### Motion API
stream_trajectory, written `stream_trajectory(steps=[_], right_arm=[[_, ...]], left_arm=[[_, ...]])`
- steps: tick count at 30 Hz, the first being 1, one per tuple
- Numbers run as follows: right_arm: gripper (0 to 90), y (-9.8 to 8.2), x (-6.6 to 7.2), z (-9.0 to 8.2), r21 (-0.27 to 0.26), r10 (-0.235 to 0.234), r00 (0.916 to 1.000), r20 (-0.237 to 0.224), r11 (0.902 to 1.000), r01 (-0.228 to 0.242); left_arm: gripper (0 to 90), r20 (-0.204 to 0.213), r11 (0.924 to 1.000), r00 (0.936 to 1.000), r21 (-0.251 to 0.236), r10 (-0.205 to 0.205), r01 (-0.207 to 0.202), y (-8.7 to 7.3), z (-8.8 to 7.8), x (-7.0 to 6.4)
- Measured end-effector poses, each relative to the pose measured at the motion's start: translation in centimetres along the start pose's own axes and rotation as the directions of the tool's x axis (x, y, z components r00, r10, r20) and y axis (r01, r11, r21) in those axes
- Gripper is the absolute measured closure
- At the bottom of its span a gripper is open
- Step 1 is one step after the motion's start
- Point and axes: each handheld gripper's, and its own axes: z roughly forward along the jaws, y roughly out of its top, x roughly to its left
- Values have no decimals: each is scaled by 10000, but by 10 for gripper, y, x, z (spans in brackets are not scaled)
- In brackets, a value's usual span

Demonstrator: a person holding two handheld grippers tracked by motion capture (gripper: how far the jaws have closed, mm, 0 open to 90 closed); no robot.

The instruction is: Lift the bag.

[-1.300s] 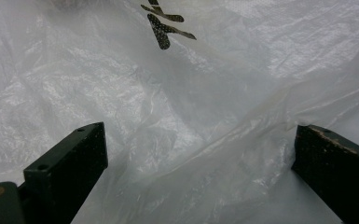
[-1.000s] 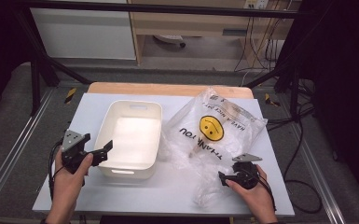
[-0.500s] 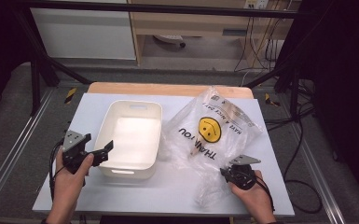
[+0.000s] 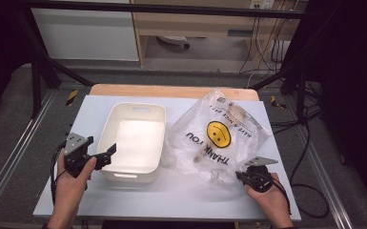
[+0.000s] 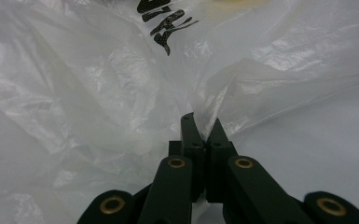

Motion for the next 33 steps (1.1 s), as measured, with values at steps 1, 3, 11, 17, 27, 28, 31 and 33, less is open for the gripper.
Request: stream_trajectory(steps=[1,3,11,17,27,28,31,33], right_arm=[[900,0,-2,-1,39,-5,10000,36,10000,5],[900,-1,-7,-3,77,-85,9999,92,9999,84],[900,-6,-36,-9,188,-89,9984,552,9998,79],[900,-9,-65,-11,66,-17,9951,984,10000,10],[900,-5,-89,-6,-171,234,9876,1552,9996,-210],[900,-5,-90,-6,-169,211,9867,1613,9997,-187],[900,-5,-88,-6,-127,180,9859,1661,9998,-161],[900,-5,-88,-6,-149,141,9855,1693,9998,-117]], left_arm=[[115,0,10000,10000,-1,30,-30,0,0,0],[115,32,10000,10000,14,32,-32,1,-1,-1],[115,270,9997,9993,22,251,-251,5,-1,-11],[115,597,9989,9972,61,461,-465,8,0,-27],[115,1399,9932,9843,308,1072,-1125,10,9,-69],[116,1460,9923,9828,333,1134,-1195,10,11,-73],[117,1763,9893,9752,345,1338,-1420,12,17,-89],[117,1971,9874,9699,380,1430,-1533,13,22,-100]])
